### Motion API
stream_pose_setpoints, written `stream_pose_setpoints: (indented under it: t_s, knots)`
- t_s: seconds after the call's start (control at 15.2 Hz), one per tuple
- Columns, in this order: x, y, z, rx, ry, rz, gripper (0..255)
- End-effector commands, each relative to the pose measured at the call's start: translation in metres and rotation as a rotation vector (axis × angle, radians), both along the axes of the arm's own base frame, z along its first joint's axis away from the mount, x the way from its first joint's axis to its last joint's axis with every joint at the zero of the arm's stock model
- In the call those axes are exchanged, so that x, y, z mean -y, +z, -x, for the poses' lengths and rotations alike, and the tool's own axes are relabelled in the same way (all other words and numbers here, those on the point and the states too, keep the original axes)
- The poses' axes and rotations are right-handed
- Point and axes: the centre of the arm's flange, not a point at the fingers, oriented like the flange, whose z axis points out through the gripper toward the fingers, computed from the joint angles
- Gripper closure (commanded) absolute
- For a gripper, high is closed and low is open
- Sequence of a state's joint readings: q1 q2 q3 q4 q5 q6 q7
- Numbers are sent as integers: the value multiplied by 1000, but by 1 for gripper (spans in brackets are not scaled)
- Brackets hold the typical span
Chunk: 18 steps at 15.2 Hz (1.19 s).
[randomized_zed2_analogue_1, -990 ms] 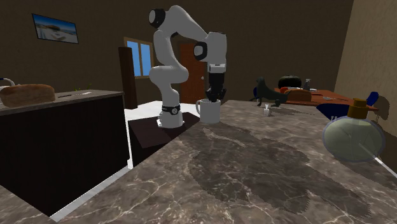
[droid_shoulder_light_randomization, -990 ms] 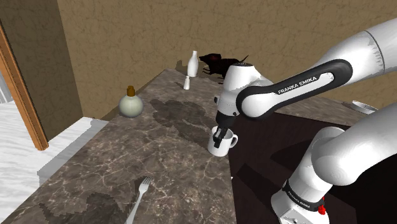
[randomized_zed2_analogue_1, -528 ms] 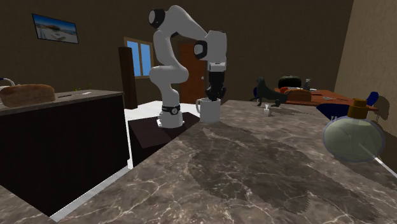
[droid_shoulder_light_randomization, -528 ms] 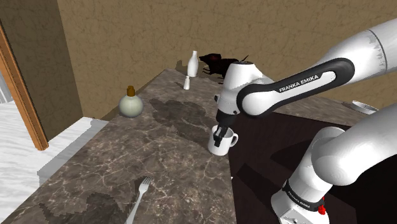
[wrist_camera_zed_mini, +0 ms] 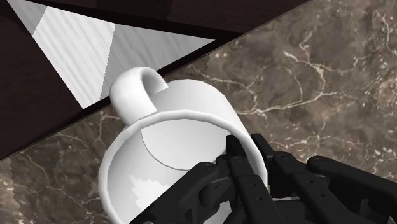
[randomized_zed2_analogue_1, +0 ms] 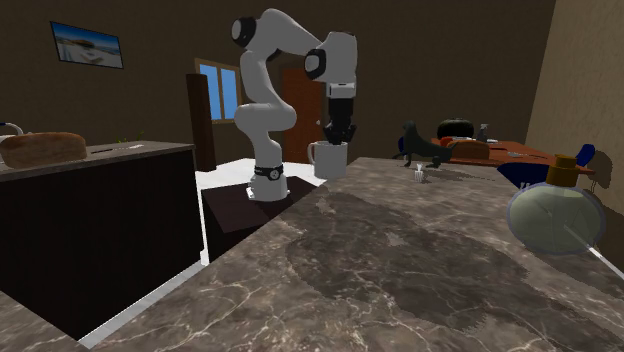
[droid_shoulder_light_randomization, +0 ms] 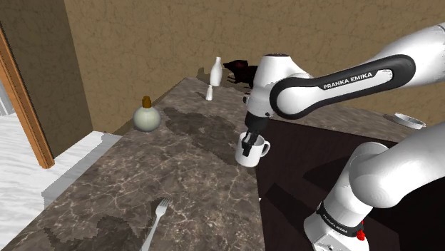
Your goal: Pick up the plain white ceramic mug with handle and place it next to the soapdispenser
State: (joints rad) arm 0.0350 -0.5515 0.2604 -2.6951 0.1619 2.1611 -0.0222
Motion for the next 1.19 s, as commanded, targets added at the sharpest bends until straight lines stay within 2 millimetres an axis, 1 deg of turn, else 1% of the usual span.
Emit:
stream_pose_setpoints:
  t_s: [0.0,1.12]
  knots:
    - [0,11,0,0,0,0,255]
    - [0,101,0,0,0,0,255]
